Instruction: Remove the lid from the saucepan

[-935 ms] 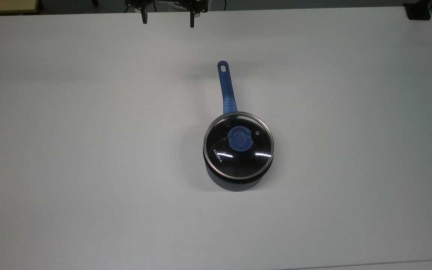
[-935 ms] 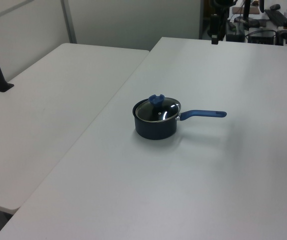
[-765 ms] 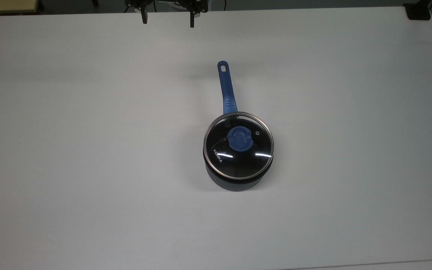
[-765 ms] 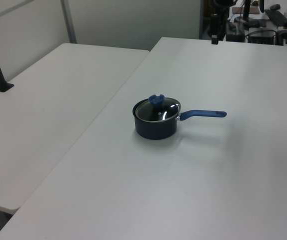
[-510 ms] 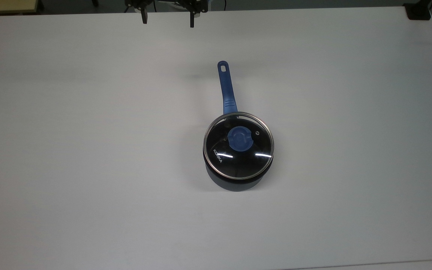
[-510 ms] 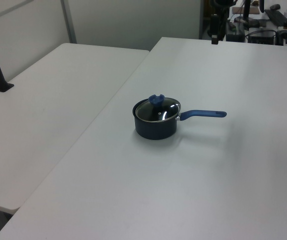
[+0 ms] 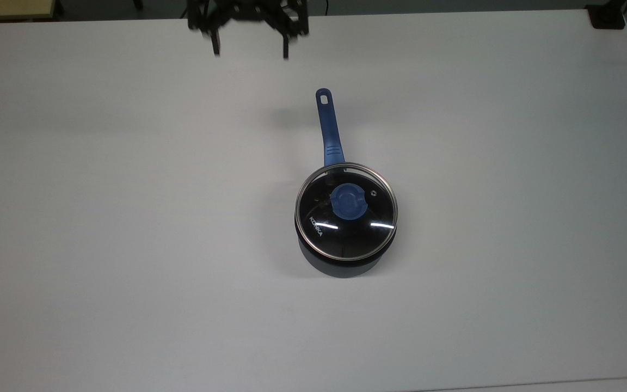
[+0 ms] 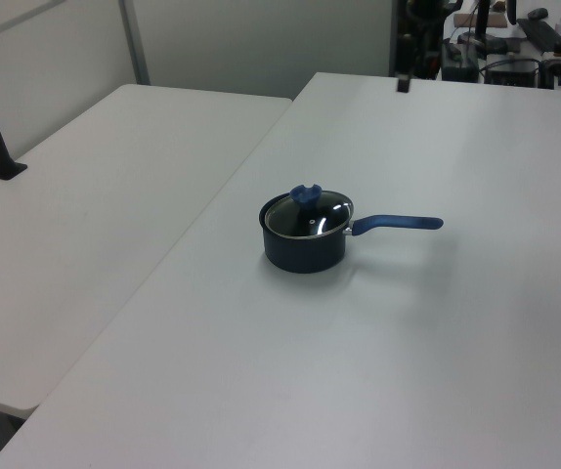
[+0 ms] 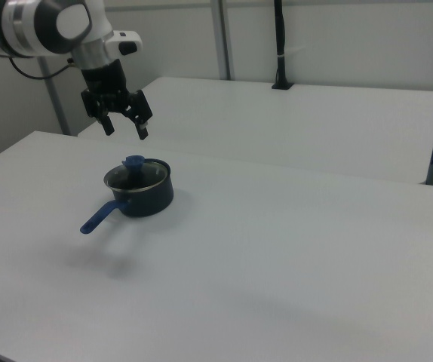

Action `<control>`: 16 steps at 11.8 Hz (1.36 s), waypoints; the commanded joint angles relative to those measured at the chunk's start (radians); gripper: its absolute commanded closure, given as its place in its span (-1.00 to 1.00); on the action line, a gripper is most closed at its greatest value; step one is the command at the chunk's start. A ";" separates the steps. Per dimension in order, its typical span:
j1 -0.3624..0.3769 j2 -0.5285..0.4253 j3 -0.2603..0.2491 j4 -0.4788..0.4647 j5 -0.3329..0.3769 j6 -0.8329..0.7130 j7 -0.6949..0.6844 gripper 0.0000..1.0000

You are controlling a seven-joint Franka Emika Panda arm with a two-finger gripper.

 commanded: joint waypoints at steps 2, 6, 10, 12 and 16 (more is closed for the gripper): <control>0.082 0.150 0.000 0.045 0.002 0.161 -0.005 -1.00; 0.165 0.307 0.000 0.071 -0.010 0.406 0.154 -1.00; 0.176 0.373 -0.001 0.072 -0.022 0.496 0.165 -1.00; 0.175 0.387 0.000 0.072 -0.059 0.497 0.159 -1.00; 0.176 0.408 -0.001 0.074 -0.062 0.500 0.150 -0.77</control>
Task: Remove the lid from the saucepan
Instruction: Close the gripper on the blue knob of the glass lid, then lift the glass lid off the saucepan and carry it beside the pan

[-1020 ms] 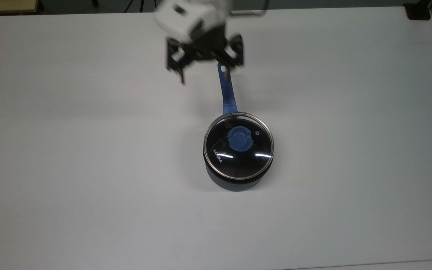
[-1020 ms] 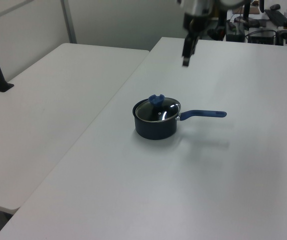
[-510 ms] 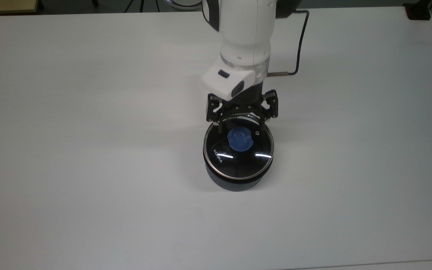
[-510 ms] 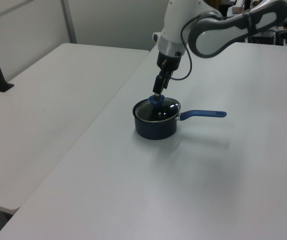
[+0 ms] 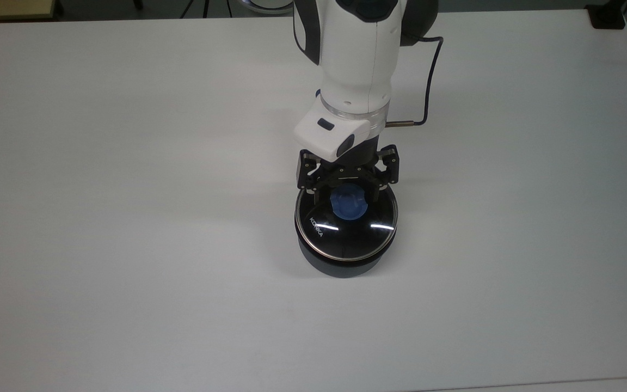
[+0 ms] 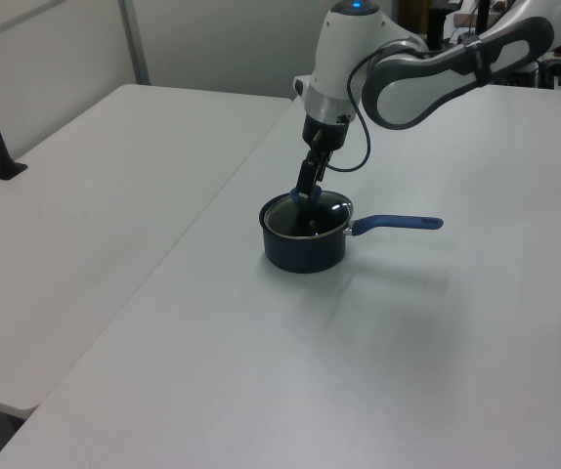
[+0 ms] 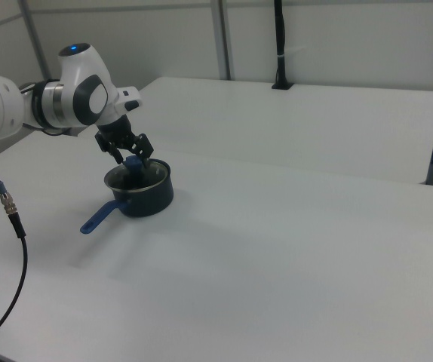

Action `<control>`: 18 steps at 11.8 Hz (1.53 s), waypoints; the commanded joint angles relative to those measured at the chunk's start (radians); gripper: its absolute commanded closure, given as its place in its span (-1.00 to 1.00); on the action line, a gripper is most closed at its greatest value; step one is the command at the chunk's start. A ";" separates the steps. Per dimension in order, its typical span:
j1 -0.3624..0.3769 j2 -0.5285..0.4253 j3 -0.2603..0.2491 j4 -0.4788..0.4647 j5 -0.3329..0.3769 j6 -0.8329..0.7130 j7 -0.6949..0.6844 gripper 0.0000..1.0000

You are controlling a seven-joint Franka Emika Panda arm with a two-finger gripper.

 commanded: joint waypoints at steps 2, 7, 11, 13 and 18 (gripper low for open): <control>0.006 0.017 -0.006 0.009 -0.020 0.054 0.011 -0.48; 0.004 0.017 -0.006 0.009 -0.017 0.056 -0.061 0.01; -0.043 -0.064 -0.008 -0.008 -0.008 0.039 -0.110 0.01; -0.097 -0.142 -0.008 -0.064 -0.003 -0.014 -0.173 0.01; -0.252 -0.404 -0.006 -0.484 -0.001 0.022 -0.380 0.01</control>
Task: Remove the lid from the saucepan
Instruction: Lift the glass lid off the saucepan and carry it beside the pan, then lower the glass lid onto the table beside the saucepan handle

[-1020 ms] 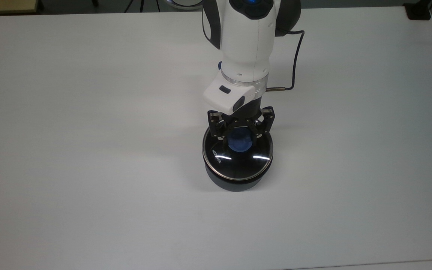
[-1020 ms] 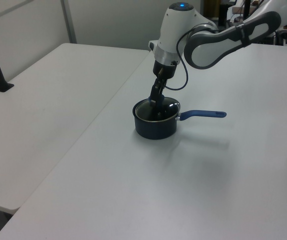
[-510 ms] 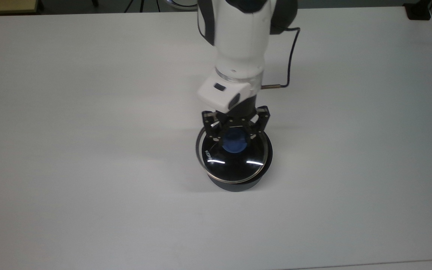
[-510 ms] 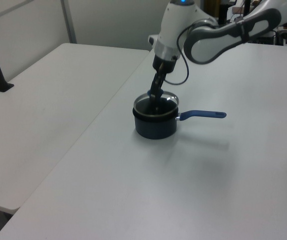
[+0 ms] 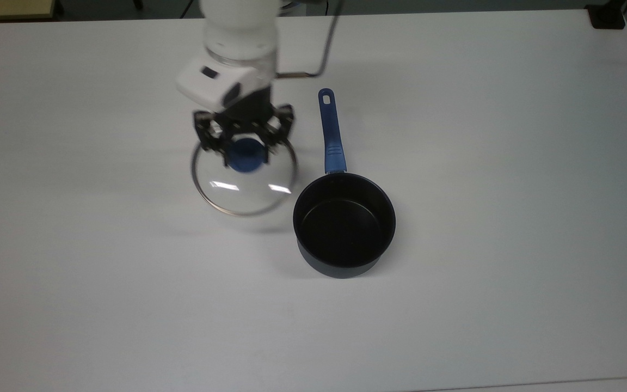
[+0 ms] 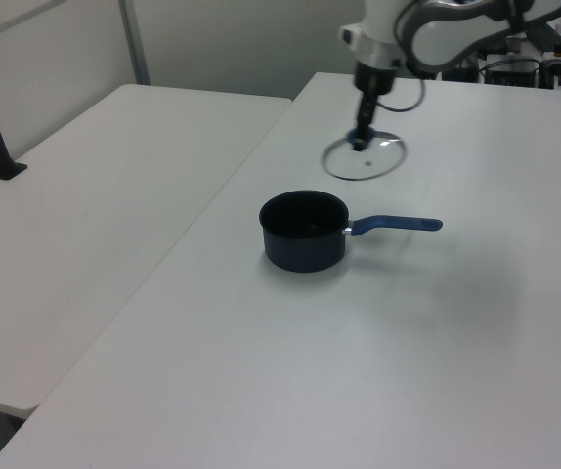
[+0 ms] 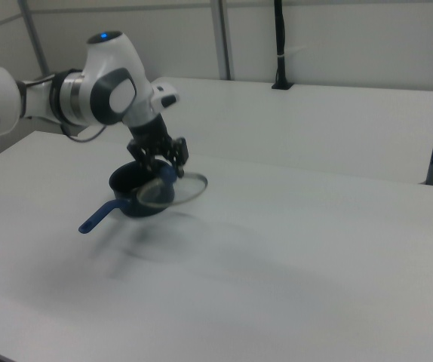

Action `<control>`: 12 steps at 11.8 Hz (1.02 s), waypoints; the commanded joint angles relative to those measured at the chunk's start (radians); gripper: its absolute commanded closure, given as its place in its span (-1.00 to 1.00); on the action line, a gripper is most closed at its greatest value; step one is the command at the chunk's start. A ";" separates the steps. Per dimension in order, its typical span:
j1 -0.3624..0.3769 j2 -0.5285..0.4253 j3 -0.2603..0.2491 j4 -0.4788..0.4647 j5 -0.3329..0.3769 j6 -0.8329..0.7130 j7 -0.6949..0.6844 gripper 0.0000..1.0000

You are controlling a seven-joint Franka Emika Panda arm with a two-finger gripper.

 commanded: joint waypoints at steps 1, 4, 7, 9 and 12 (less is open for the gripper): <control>-0.049 -0.190 0.003 -0.309 0.000 0.109 -0.071 0.01; -0.032 -0.201 0.003 -0.441 0.000 0.181 -0.057 0.01; -0.017 -0.135 0.003 -0.446 -0.001 0.223 -0.004 0.01; -0.005 -0.118 0.003 -0.448 -0.005 0.218 -0.004 0.01; -0.005 -0.089 0.003 -0.445 -0.005 0.185 -0.002 -0.02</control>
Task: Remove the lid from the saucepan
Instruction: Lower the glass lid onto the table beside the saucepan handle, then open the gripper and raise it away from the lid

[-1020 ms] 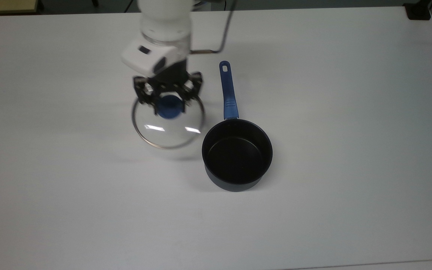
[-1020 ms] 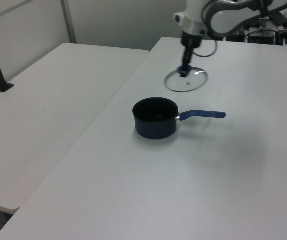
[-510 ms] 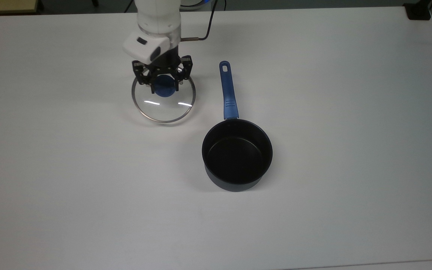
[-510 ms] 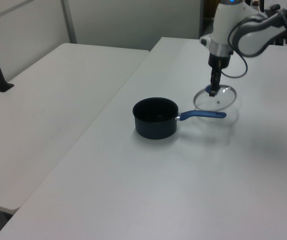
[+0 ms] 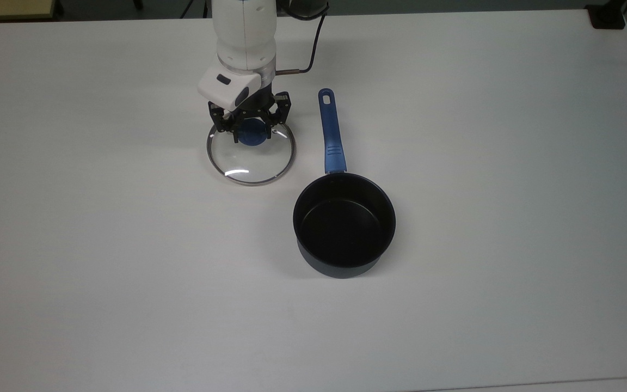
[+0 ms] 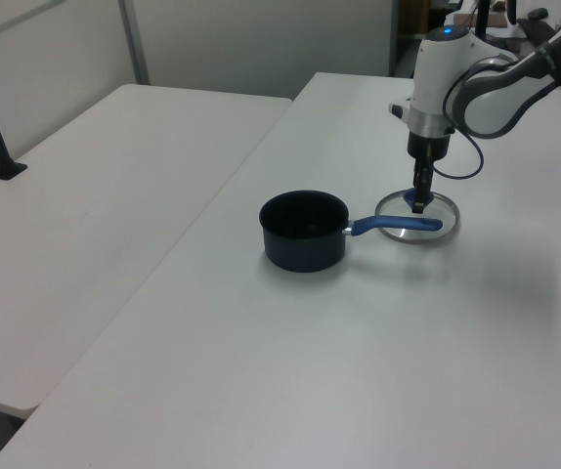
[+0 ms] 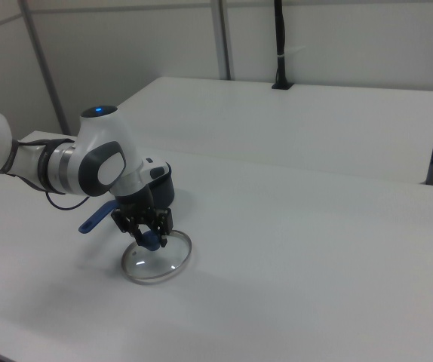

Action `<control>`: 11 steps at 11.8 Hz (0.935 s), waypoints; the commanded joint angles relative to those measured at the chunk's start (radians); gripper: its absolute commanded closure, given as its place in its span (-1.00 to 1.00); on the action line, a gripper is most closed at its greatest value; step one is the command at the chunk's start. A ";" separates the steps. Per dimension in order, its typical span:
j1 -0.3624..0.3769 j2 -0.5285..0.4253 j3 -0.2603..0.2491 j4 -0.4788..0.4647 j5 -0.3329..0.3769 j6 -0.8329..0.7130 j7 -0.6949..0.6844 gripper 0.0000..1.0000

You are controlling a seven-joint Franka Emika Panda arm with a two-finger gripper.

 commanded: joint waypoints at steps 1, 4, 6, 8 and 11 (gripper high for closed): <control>0.012 0.019 -0.005 -0.009 -0.006 -0.036 0.024 -0.28; 0.004 0.015 -0.005 0.037 -0.014 -0.121 0.024 -1.00; -0.005 0.004 -0.013 0.133 -0.014 -0.245 0.023 -1.00; -0.021 -0.019 -0.015 0.231 -0.012 -0.375 0.024 -1.00; -0.007 -0.033 -0.015 0.398 -0.009 -0.564 0.027 -1.00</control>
